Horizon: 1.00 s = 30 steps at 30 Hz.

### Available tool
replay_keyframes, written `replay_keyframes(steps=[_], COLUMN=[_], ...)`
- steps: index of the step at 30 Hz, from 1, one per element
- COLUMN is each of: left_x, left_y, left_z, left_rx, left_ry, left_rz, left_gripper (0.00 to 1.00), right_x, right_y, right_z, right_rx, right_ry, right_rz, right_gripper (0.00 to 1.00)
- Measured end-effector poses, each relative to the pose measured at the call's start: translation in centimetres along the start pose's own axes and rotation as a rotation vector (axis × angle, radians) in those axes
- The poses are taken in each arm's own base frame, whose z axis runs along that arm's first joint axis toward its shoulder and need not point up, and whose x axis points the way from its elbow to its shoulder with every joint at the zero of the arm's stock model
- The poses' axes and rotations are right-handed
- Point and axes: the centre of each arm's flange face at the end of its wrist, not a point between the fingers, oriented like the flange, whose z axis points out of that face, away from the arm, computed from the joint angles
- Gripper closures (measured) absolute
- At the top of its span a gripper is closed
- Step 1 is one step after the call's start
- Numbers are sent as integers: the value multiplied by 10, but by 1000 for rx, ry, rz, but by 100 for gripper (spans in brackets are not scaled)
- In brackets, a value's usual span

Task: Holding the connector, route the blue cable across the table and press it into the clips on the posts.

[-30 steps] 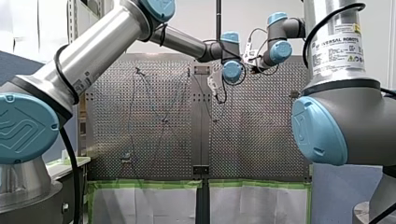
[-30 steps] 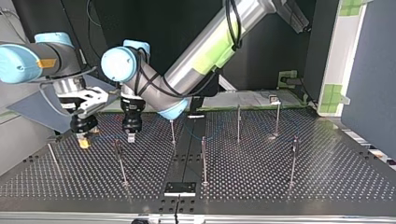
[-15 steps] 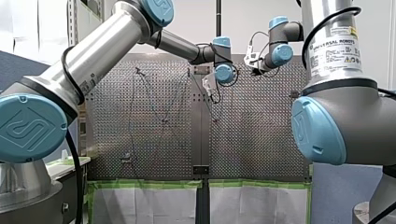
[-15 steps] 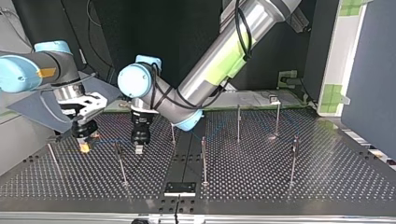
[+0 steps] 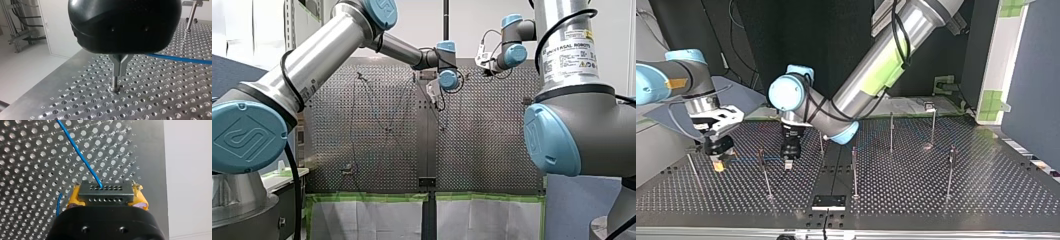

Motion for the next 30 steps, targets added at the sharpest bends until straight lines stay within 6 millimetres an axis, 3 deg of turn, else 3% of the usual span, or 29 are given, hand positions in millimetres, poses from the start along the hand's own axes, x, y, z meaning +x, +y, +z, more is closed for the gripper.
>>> replay_keyframes(steps=[4,5,6,7,8,10,11,12,13,14,25,30], left_x=[1,2,3,4,5,7,8,9,11,11,22,15], left_y=[-1,-1,-3,-5,-6,-9,-10,-11,-13,-13,-9,-9], left_z=[-1,-2,-3,-5,-7,-11,-13,-15,-18,-19,-40,-54], left_rx=[6,10,14,19,22,27,28,28,28,28,-24,-27], left_ry=[12,17,22,30,37,55,63,70,81,88,178,202], left_rz=[5,7,8,11,14,21,25,29,35,40,101,120], left_gripper=[98,85,85,68,63,63,18,18,5,0,0,0], right_x=[0,0,0,0,-1,-1,-1,-1,-1,-2,-4,-6], right_y=[1,2,2,2,2,2,1,1,1,0,-2,-2], right_z=[0,0,0,0,0,0,0,0,0,0,0,0], right_rx=[-2,-2,-2,-3,-3,-2,-2,-2,-1,-1,3,1], right_ry=[-1,-2,-2,-2,-3,-4,-4,-5,-5,-6,-13,-17], right_rz=[0,0,0,-1,-1,-2,-2,-3,-3,-3,-4,-5], right_gripper=[100,100,100,100,100,100,100,100,100,100,100,100])
